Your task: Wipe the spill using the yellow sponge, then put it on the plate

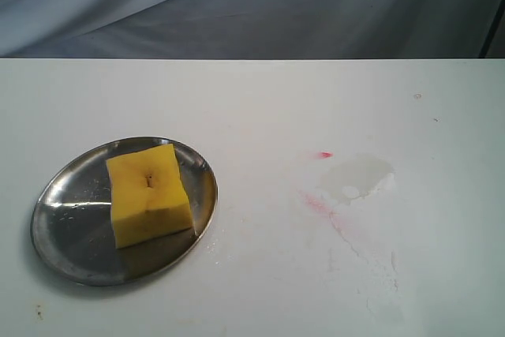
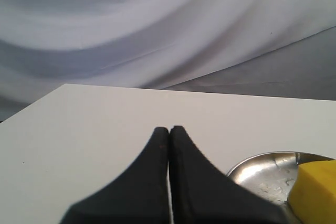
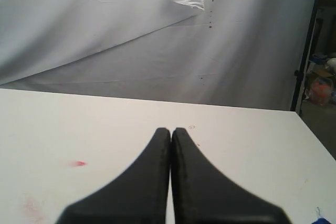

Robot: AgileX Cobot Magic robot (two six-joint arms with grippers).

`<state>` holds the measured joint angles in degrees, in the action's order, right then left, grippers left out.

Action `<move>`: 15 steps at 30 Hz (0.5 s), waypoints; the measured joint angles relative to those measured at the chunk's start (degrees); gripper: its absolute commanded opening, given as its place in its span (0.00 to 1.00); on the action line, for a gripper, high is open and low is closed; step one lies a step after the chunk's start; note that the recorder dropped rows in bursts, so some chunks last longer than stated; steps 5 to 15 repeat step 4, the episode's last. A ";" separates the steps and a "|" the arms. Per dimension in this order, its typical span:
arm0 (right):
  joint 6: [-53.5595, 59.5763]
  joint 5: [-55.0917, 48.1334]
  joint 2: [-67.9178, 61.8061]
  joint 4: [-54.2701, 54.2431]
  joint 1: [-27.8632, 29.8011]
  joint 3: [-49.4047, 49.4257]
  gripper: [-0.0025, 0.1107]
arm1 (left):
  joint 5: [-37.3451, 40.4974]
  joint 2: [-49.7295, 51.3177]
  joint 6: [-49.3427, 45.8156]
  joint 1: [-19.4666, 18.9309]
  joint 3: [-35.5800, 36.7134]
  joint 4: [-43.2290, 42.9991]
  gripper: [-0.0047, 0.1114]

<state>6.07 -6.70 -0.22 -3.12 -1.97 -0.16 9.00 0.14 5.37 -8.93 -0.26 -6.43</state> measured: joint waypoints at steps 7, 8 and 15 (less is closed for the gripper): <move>0.00 0.00 0.00 0.00 0.00 0.00 0.02 | 0.00 0.00 0.00 0.00 0.00 0.00 0.04; 0.00 0.00 0.00 0.00 0.00 0.00 0.02 | 0.00 0.00 0.00 0.00 0.00 0.00 0.04; 0.00 0.00 0.00 0.00 0.00 0.00 0.02 | 0.00 0.00 0.00 0.00 0.00 0.00 0.04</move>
